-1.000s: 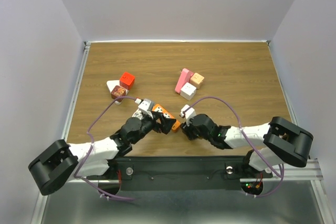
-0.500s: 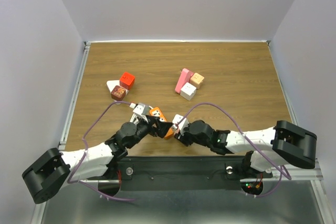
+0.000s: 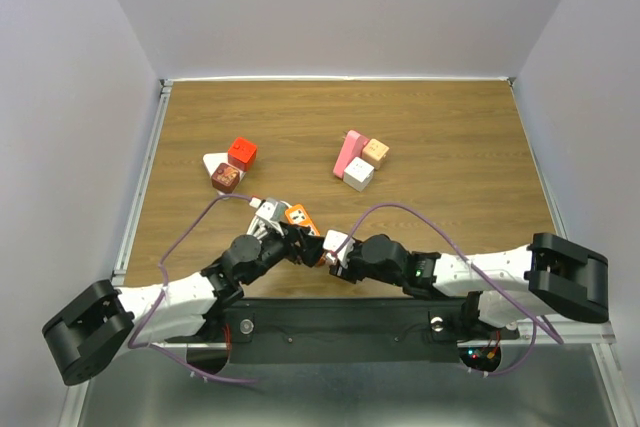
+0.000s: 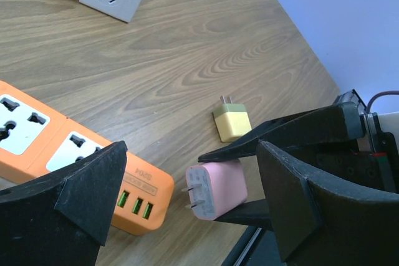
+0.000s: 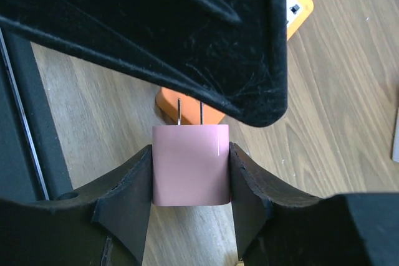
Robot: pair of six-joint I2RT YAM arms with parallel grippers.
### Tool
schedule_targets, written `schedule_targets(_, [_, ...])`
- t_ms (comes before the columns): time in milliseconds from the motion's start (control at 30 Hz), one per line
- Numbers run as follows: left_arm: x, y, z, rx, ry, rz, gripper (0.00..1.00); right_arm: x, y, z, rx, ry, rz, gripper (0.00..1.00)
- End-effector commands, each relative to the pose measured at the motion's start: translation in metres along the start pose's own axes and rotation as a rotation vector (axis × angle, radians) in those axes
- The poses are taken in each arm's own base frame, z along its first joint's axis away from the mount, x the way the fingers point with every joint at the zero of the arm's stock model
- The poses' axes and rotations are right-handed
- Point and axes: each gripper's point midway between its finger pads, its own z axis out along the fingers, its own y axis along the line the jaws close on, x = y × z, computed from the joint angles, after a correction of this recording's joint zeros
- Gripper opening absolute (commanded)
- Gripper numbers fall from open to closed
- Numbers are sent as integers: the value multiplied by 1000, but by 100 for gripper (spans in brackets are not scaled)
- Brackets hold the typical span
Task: Insert the plug
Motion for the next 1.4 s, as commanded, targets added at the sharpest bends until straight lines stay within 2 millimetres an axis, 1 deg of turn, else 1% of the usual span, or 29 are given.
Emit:
schedule_targets(0, [13, 2, -7, 21, 16, -19, 96, -38, -6, -4, 14, -131, -48, 13])
schedule_targets(67, [15, 2, -7, 19, 22, -24, 96, -45, -8, -8, 21, -161, -56, 13])
schedule_targets(133, [18, 2, -6, 19, 31, -26, 96, -47, -9, -12, 26, -175, -70, 13])
schedule_targets(167, [17, 1, -6, 25, 26, -31, 96, -50, -11, -14, 34, -186, -71, 14])
schedule_targets(200, [22, -3, -6, 46, 49, -32, 96, -53, -12, -18, 34, -201, -77, 13])
schedule_targets(300, [22, -6, -6, 61, 49, -35, 96, -60, -10, -24, 19, -236, -81, 14])
schedule_targets(400, [21, -15, -6, 102, 51, -38, 93, -60, -8, -26, 8, -244, -87, 14])
schedule_targets(500, [23, -21, -6, 134, 61, -37, 86, -60, -8, -24, 8, -242, -93, 15])
schedule_targets(533, [26, -22, -6, 141, 73, -34, 80, -59, -9, -23, 12, -239, -94, 15])
schedule_targets(633, [30, -28, -6, 175, 94, -31, 72, -59, -11, -23, 27, -238, -102, 15])
schedule_targets(667, [35, -28, -6, 178, 114, -32, 71, -60, -13, -23, 36, -236, -103, 15])
schedule_targets(800, [42, -38, -7, 226, 138, -39, 70, -63, -18, -24, 56, -245, -122, 15])
schedule_targets(833, [45, -38, -8, 227, 150, -40, 68, -63, -18, -24, 59, -246, -126, 15])
schedule_targets(867, [43, -42, -7, 244, 142, -41, 68, -64, -19, -25, 63, -248, -129, 15])
schedule_targets(900, [46, -44, -9, 262, 157, -42, 65, -66, -20, -26, 68, -252, -135, 15])
schedule_targets(933, [46, -47, -10, 274, 156, -44, 63, -66, -21, -27, 70, -255, -137, 16])
schedule_targets(1000, [43, -53, -11, 309, 145, -44, 54, -68, -21, -27, 68, -263, -141, 17])
schedule_targets(1033, [42, -58, -12, 332, 146, -44, 38, -69, -21, -28, 69, -265, -141, 17])
schedule_targets(1067, [37, -63, -13, 354, 128, -42, 29, -68, -21, -28, 70, -264, -141, 18])
schedule_targets(1100, [35, -65, -13, 368, 121, -41, 19, -68, -21, -28, 72, -264, -141, 21])
schedule_targets(1133, [34, -68, -14, 382, 116, -38, 1, -68, -22, -28, 74, -265, -136, 26])
schedule_targets(1167, [36, -66, -19, 386, 116, -38, 0, -68, -23, -28, 81, -264, -130, 33])
schedule_targets(1200, [34, -68, -20, 398, 108, -35, 0, -68, -23, -28, 85, -266, -127, 38])
schedule_targets(1233, [33, -71, -21, 417, 103, -35, 0, -67, -24, -28, 90, -264, -114, 44])
schedule_targets(1267, [27, -75, -24, 437, 76, -34, 0, -67, -27, -29, 109, -263, -100, 60])
schedule_targets(1300, [25, -76, -24, 439, 62, -34, 0, -68, -29, -30, 117, -265, -93, 66])
schedule_targets(1333, [17, -74, -23, 427, 28, -24, 0, -68, -28, -31, 117, -270, -85, 71])
schedule_targets(1367, [15, -70, -20, 408, 19, -18, 0, -71, -32, -34, 132, -281, -72, 78])
